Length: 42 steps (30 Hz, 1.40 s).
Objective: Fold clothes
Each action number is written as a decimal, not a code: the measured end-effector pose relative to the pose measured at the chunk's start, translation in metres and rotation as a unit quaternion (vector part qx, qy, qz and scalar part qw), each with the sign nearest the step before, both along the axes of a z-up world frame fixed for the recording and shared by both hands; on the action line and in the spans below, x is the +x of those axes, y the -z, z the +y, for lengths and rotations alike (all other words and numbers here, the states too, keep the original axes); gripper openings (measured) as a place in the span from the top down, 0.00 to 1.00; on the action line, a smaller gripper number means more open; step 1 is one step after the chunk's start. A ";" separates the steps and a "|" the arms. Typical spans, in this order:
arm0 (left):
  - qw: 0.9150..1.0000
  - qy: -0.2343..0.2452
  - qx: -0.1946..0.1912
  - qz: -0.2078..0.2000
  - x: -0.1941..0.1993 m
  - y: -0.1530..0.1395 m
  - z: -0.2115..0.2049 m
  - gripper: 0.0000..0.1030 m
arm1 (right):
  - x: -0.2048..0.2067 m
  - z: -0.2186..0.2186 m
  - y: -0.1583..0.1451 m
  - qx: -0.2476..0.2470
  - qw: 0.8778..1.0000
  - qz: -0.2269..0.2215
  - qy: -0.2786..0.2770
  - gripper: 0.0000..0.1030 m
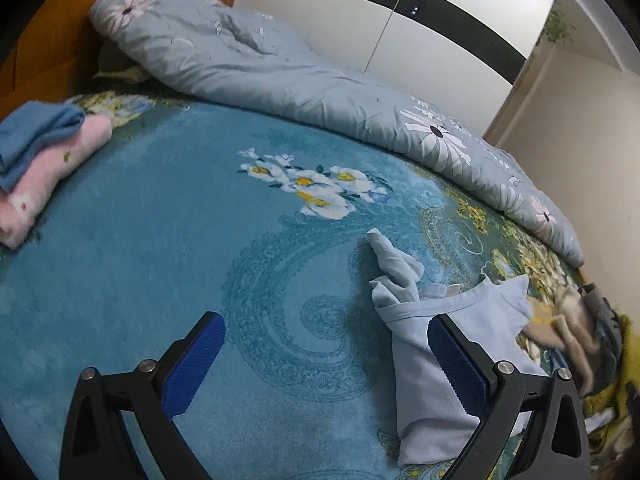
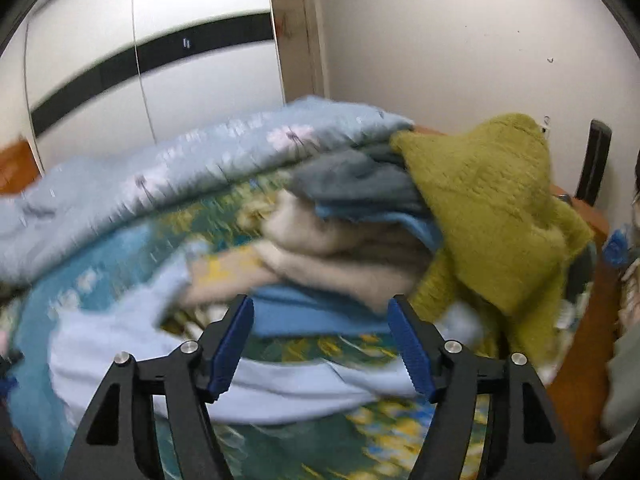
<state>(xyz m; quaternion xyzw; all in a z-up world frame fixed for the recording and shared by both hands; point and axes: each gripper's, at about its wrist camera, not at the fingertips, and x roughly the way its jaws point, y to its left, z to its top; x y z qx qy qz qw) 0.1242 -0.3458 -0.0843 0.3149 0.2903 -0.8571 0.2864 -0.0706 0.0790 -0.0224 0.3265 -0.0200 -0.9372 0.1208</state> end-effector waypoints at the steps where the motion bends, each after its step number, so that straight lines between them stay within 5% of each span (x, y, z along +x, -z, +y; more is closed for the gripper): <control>1: 1.000 -0.001 -0.005 -0.001 -0.001 -0.002 0.001 0.00 | -0.001 -0.008 -0.001 -0.010 1.000 0.002 -0.011 0.30; 4: 1.000 -0.006 -0.020 0.002 -0.002 -0.008 0.006 0.00 | -0.002 -0.070 0.009 -0.002 0.991 -0.023 -0.129 0.30; 8: 1.000 -0.002 -0.026 0.000 -0.003 -0.010 0.009 0.00 | -0.007 -0.166 0.041 0.019 0.965 -0.072 -0.251 0.30; 14: 1.000 -0.006 -0.021 -0.003 -0.003 -0.006 0.007 0.00 | -0.014 -0.256 0.065 0.054 0.934 -0.078 -0.345 0.30; 19: 1.000 0.002 -0.025 -0.007 -0.007 -0.005 0.010 0.00 | -0.020 -0.286 0.079 0.055 0.914 -0.103 -0.387 0.30; 22: 0.999 0.015 -0.032 -0.009 -0.011 -0.006 0.016 0.00 | -0.015 -0.279 0.081 0.038 0.913 -0.125 -0.387 0.42; 24: 0.999 0.018 -0.034 -0.010 -0.012 -0.006 0.018 0.00 | -0.011 -0.273 0.081 0.031 0.912 -0.136 -0.386 0.76; 26: 0.999 0.016 -0.034 -0.011 -0.012 -0.006 0.017 0.00 | -0.002 -0.269 0.078 0.037 0.912 -0.130 -0.386 0.89; 35: 1.000 0.005 -0.016 0.003 -0.003 -0.003 0.008 0.00 | 0.053 -0.181 0.018 -0.044 0.928 -0.039 -0.368 0.93; 42: 0.998 0.060 -0.025 0.016 -0.014 -0.008 0.023 0.00 | 0.100 -0.084 -0.020 -0.093 0.930 0.023 -0.354 0.98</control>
